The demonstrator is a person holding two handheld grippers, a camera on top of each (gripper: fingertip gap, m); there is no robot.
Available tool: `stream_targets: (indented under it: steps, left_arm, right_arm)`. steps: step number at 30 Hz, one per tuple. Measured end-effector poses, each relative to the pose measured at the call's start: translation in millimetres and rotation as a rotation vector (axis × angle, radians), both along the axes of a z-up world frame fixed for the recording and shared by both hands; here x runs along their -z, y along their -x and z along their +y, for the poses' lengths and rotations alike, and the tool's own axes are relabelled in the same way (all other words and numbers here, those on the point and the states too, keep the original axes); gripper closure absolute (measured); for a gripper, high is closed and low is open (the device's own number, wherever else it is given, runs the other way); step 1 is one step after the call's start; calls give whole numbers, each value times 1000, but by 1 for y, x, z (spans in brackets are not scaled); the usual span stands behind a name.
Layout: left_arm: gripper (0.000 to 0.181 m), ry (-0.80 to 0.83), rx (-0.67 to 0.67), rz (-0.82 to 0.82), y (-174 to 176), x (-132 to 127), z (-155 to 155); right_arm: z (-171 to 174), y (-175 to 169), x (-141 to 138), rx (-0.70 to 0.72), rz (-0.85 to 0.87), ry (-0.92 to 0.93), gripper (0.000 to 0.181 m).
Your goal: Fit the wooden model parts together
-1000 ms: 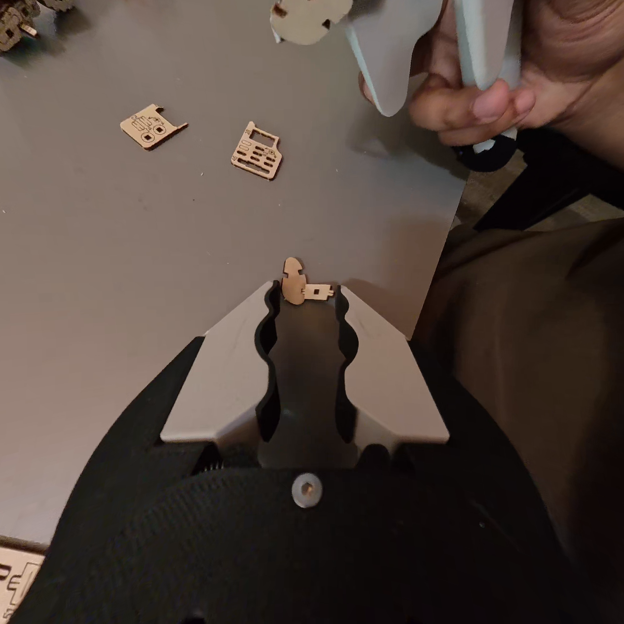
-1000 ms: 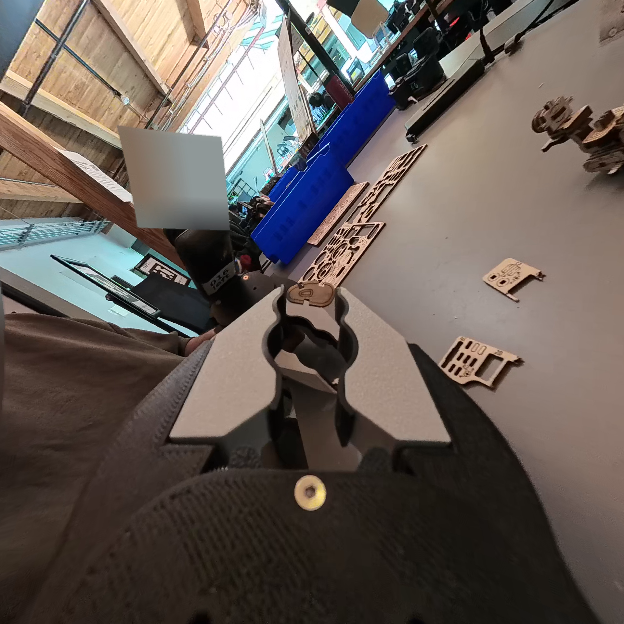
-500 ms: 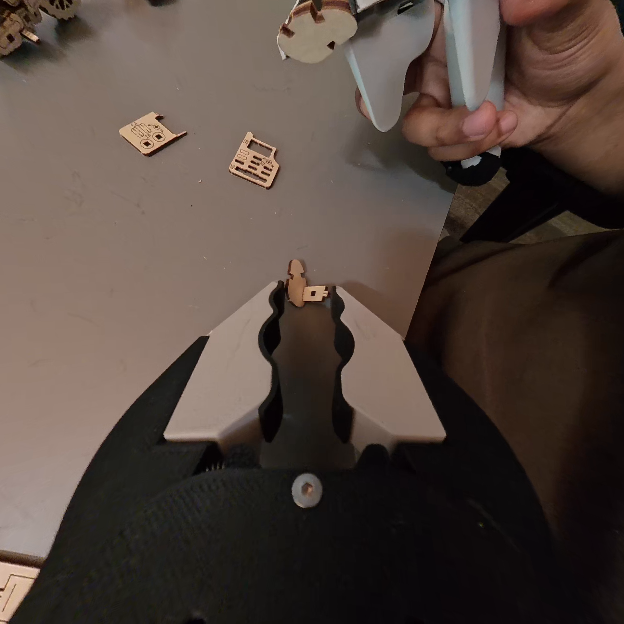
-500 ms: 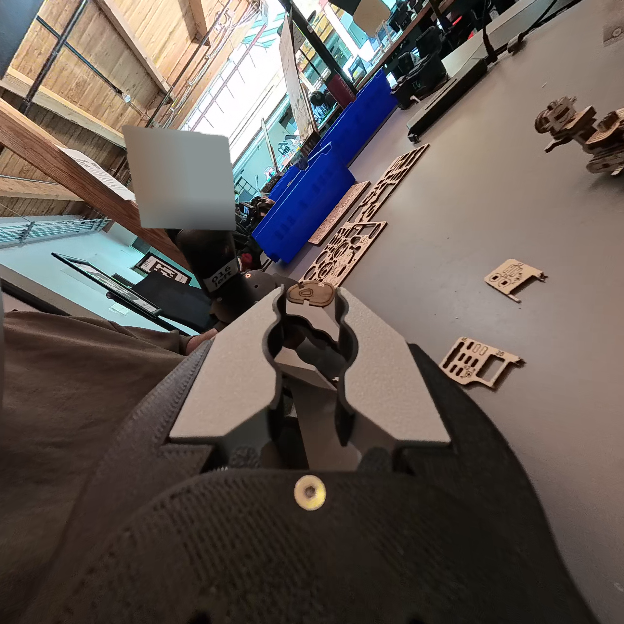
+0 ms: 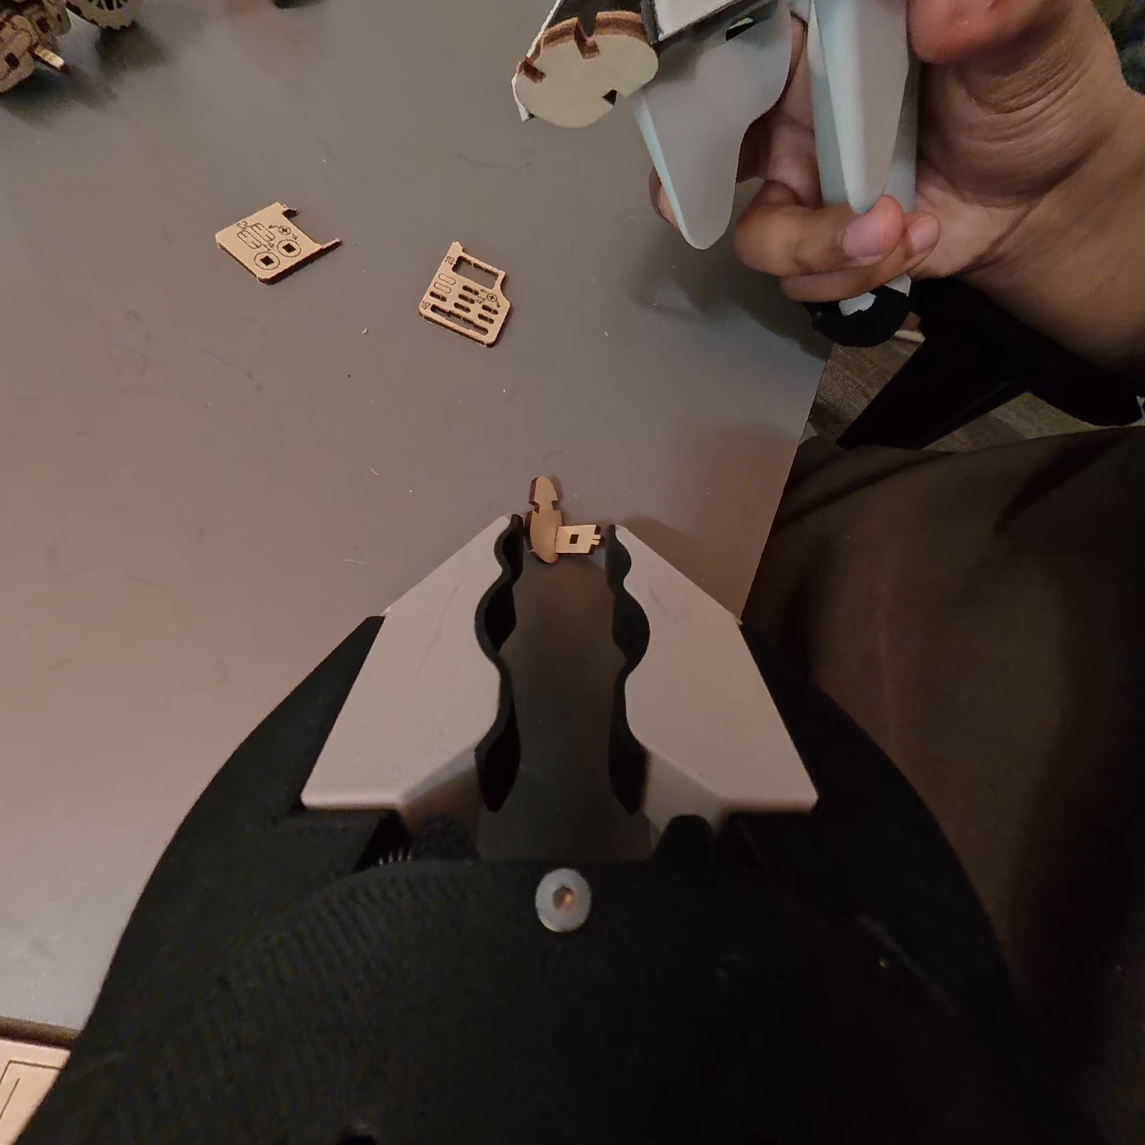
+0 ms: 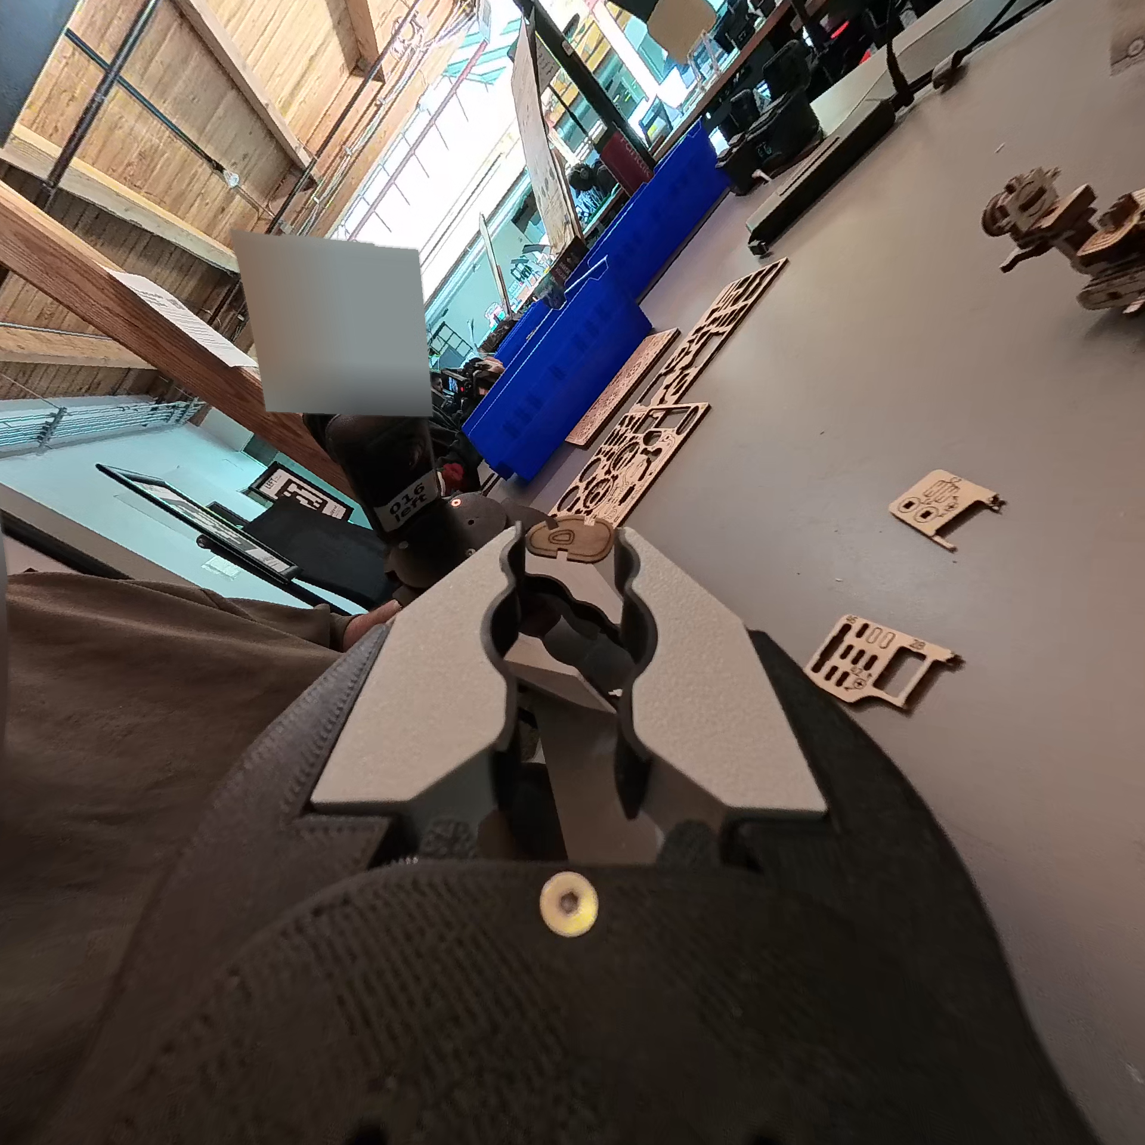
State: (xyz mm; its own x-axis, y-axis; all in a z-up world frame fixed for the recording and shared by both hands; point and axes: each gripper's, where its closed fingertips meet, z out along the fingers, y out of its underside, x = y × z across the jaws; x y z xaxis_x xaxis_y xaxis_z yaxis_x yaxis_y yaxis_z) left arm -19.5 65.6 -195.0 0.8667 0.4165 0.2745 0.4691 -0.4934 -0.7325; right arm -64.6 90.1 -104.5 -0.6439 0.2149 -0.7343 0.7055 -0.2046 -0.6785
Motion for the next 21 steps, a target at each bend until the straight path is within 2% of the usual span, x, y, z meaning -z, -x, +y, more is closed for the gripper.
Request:
stream_targets:
  steps: [13,21]
  left_arm:
    - [145,-13,0,-66,-1,2,-3]
    - [147,17,-3,-6,2,3,-4]
  right_arm:
    - [1,0,0,0,0,-4,154]
    - [-1,-1,5,-12,-12,-19,155]
